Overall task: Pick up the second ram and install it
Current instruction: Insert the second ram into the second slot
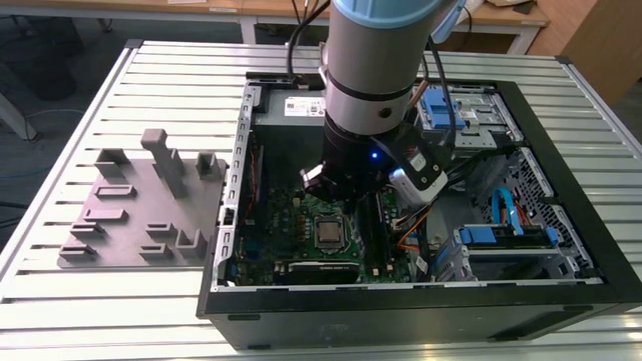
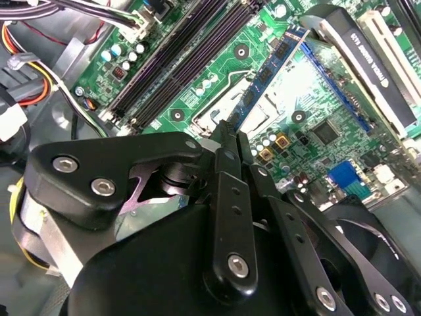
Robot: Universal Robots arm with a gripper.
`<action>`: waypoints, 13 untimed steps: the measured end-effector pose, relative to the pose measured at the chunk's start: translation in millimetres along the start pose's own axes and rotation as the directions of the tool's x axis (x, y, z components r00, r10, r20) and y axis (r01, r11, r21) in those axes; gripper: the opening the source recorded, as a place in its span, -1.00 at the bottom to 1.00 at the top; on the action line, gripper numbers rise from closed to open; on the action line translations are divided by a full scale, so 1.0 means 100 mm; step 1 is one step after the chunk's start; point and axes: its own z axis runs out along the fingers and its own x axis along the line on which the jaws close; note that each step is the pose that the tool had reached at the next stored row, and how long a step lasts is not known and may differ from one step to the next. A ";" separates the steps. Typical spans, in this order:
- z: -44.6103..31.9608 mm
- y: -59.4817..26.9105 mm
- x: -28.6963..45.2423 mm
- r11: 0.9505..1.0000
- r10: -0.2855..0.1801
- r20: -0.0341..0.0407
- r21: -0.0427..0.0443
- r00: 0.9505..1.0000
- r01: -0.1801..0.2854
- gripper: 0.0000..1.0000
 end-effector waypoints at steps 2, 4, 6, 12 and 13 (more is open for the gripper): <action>0.000 0.000 0.000 1.000 0.012 0.000 0.000 1.000 -0.012 -0.79; 0.000 0.000 0.000 1.000 0.025 0.000 0.001 1.000 -0.025 -0.79; 0.000 0.000 0.000 0.999 0.037 0.001 0.001 0.999 -0.037 -0.79; 0.001 0.000 0.000 0.997 0.073 0.001 0.002 0.997 -0.073 -0.79; 0.001 0.000 0.000 0.997 0.079 0.002 0.002 0.997 -0.079 -0.79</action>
